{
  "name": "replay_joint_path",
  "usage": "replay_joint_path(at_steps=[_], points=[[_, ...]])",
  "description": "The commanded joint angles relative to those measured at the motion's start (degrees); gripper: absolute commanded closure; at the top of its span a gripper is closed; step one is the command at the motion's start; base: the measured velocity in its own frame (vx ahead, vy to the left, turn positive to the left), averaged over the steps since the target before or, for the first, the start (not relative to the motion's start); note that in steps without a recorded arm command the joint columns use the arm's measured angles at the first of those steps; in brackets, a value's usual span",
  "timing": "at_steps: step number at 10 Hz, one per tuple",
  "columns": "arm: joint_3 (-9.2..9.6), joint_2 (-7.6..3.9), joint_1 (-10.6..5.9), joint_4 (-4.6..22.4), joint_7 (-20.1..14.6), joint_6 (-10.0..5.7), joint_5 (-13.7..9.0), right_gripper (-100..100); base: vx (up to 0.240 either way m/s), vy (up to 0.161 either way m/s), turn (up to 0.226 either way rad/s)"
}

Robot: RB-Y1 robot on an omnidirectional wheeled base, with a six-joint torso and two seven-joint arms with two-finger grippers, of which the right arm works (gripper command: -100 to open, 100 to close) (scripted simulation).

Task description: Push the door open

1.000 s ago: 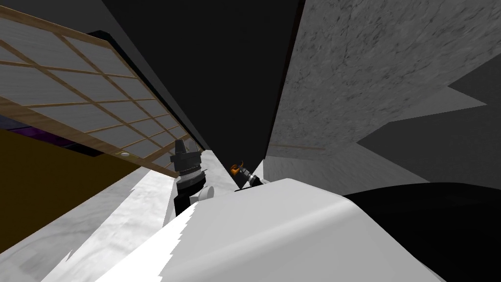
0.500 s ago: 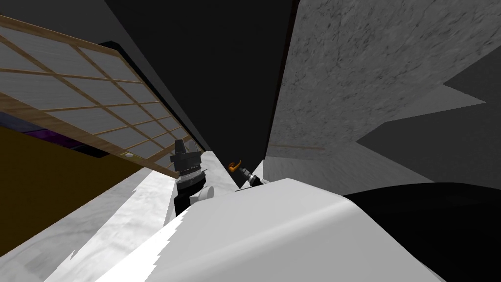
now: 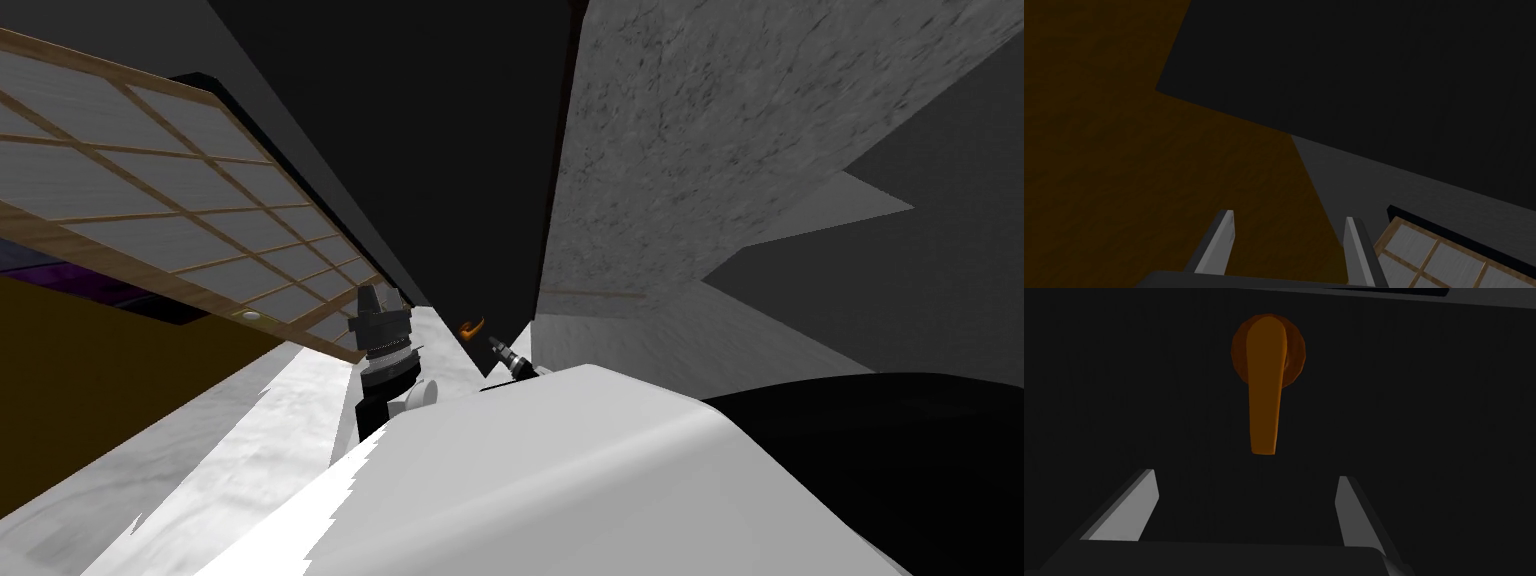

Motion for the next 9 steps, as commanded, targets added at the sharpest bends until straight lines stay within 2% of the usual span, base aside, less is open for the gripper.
replay_joint_path(at_steps=[1, 2, 4, 6, 8, 9], points=[[0.0, 0.0, 0.0, 0.0, 0.0, 0.0, 0.0, -100, -0.103, -0.028, -0.013], [-0.32, -0.68, -0.14, 0.2, 0.1, -0.07, -0.1, -100, 0.088, 0.075, 0.04], [-0.5, -0.79, -0.24, 0.4, 0.2, -0.11, -0.1, -100, 0.156, 0.123, 0.015], [-0.87, -0.4, -0.46, 0.7, 0.4, -0.2, -0.1, -100, 0.173, 0.151, 0.025], [-1.2, 0.76, -0.66, 0.9, 0.5, -0.27, -0.2, -100, 0.167, 0.152, 0.025], [-1.06, 0.18, -0.51, 0.5, 0.4, -0.13, -0.2, -100, 0.083, 0.064, -0.002]])
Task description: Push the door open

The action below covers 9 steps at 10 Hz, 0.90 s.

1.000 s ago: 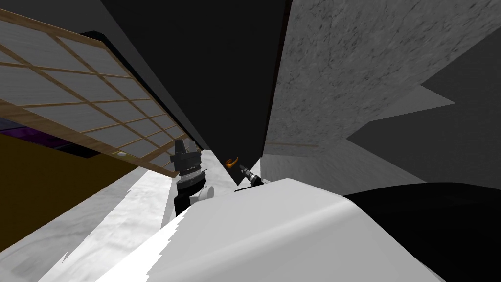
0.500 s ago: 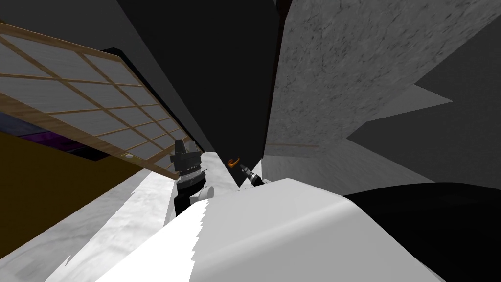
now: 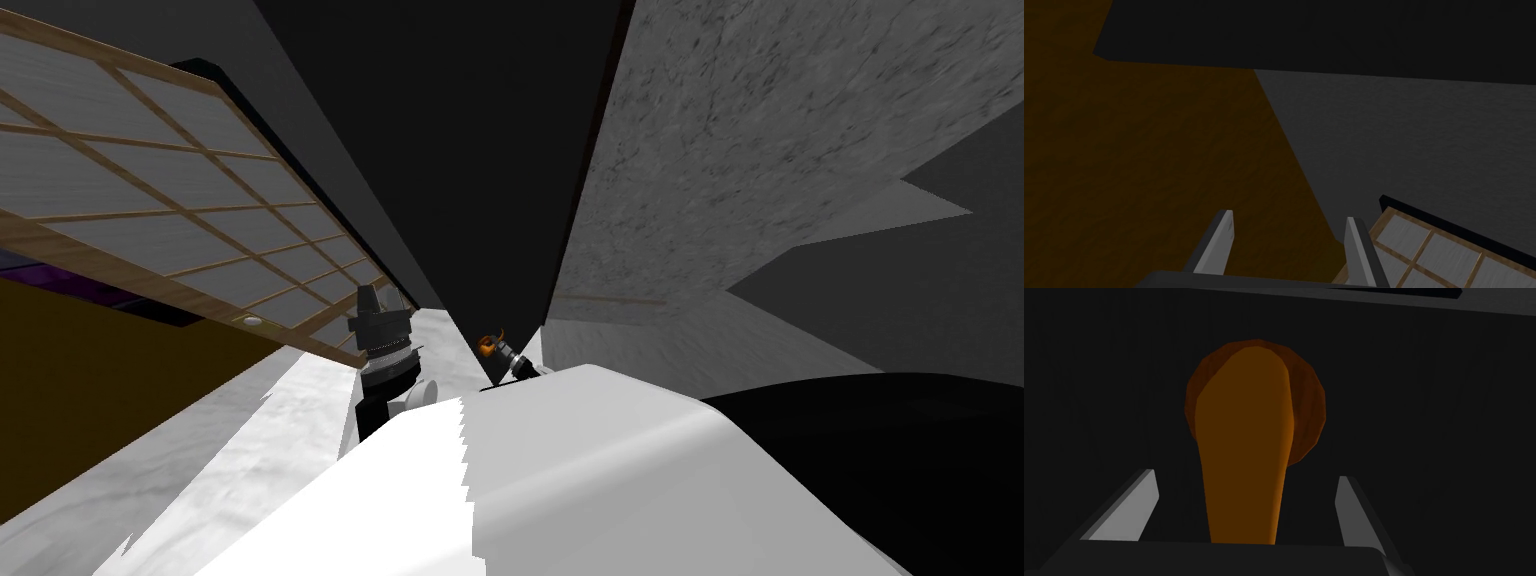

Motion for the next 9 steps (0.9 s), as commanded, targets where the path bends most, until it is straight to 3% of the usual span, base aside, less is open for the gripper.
replay_joint_path(at_steps=[1, 6, 9], points=[[0.01, -0.07, 0.02, 0.0, 0.0, -0.02, 0.0, 100, -0.015, -0.007, -0.001], [0.01, -0.07, 0.02, 0.0, 0.0, -0.02, 0.0, 100, -0.016, -0.014, 0.003], [-2.3, -0.99, -0.3, 0.6, 0.6, -0.02, -0.6, 100, 0.085, 0.129, -0.034]])
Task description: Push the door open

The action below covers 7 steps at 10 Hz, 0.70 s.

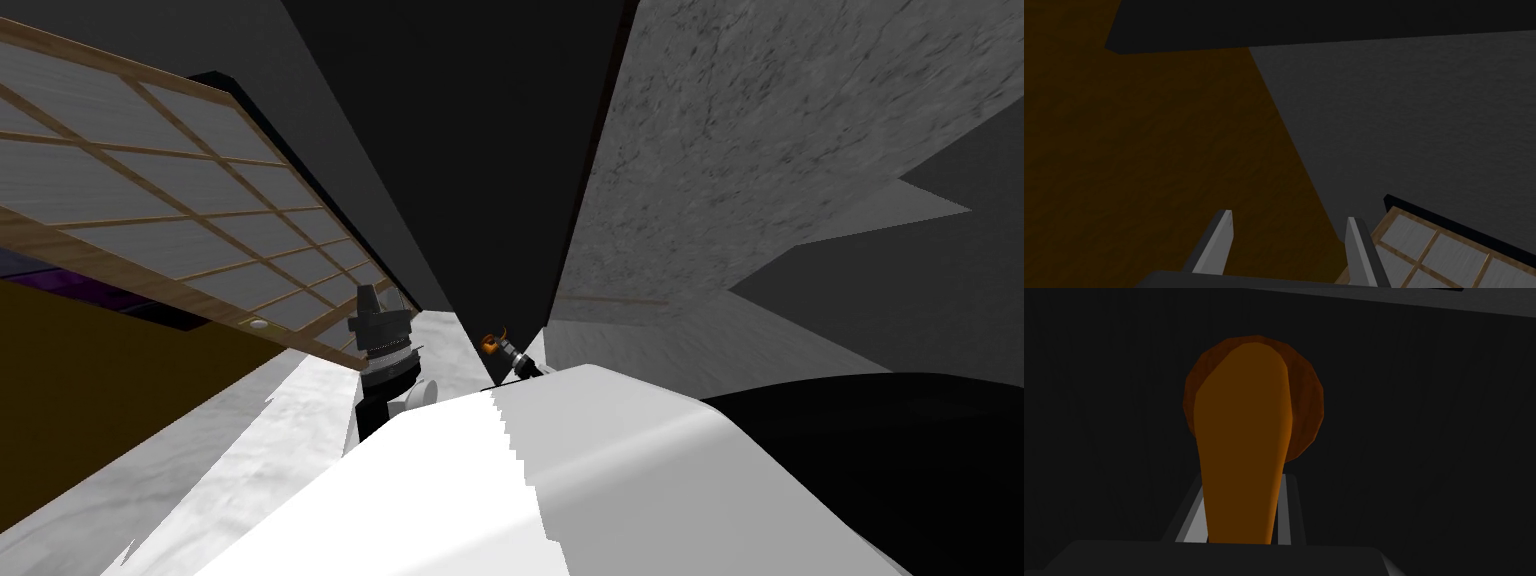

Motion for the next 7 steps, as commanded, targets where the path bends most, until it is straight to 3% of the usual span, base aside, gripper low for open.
replay_joint_path(at_steps=[1, 4, 7], points=[[-1.67, -0.32, -0.47, 0.7, 0.4, -0.26, -0.5, 100, 0.104, 0.192, -0.07], [-4.24, 0.34, -0.63, 1.4, 1.1, -0.36, -1.1, 100, 0.122, 0.193, -0.051], [-6.55, 2.22, -0.77, 2.0, 1.8, -0.45, -1.7, 100, 0.107, 0.187, -0.058]])
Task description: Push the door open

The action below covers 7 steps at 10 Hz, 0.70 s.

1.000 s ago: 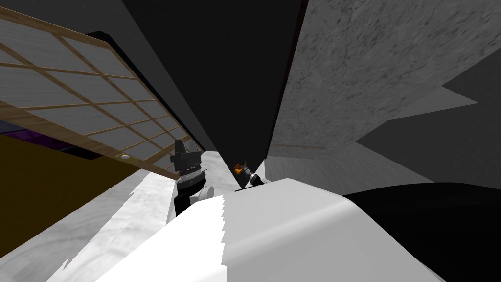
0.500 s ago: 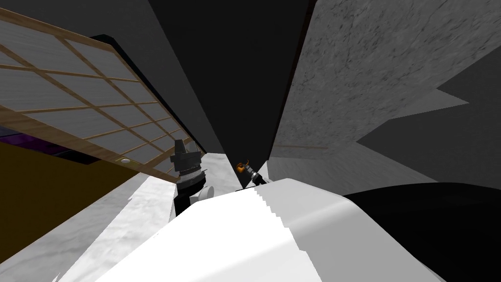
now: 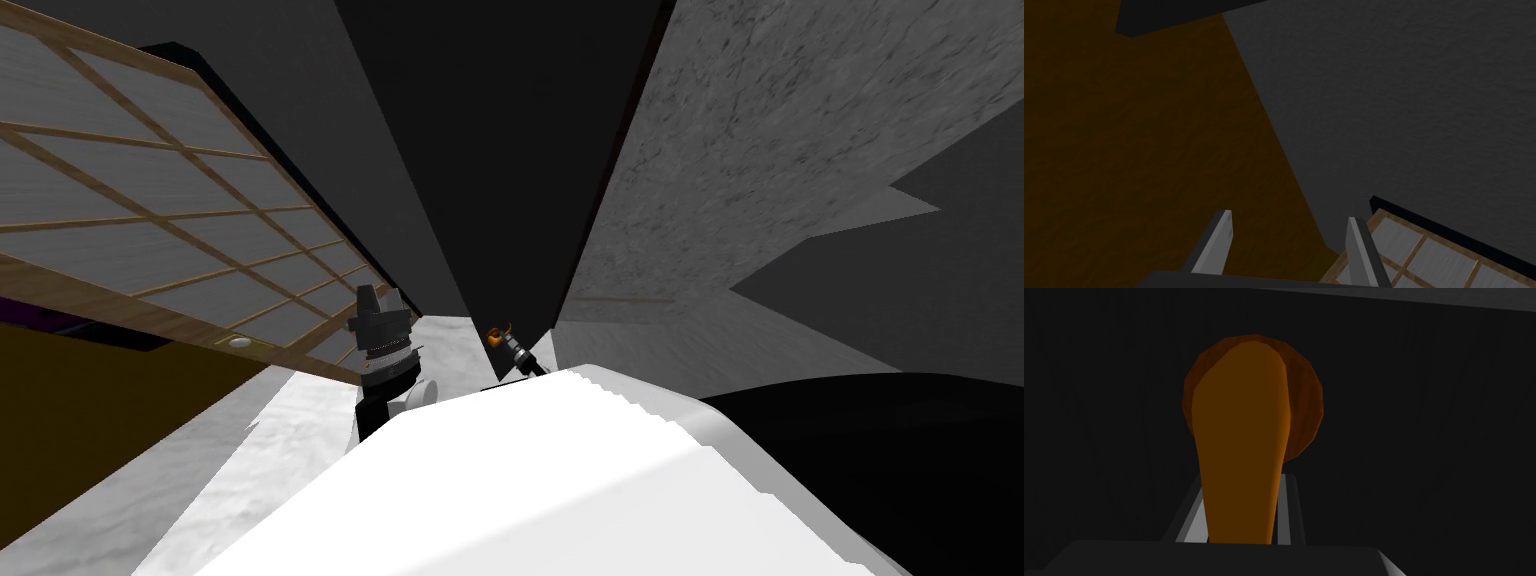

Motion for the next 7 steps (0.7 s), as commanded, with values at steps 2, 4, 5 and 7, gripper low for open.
replay_joint_path(at_steps=[2, 4, 5, 7], points=[[-1.51, -0.99, -0.25, 0.1, 0.4, -0.06, -0.4, 100, 0.07, 0.113, -0.026], [-3.11, -1.55, -0.41, 0.4, 0.8, -0.16, -0.9, 100, 0.134, 0.183, -0.082], [-4.02, -1.61, -0.49, 0.6, 1.1, -0.21, -1.1, 100, 0.149, 0.19, -0.07], [-5.87, -1.21, -0.67, 1.0, 1.6, -0.32, -1.6, 100, 0.148, 0.201, -0.073]])
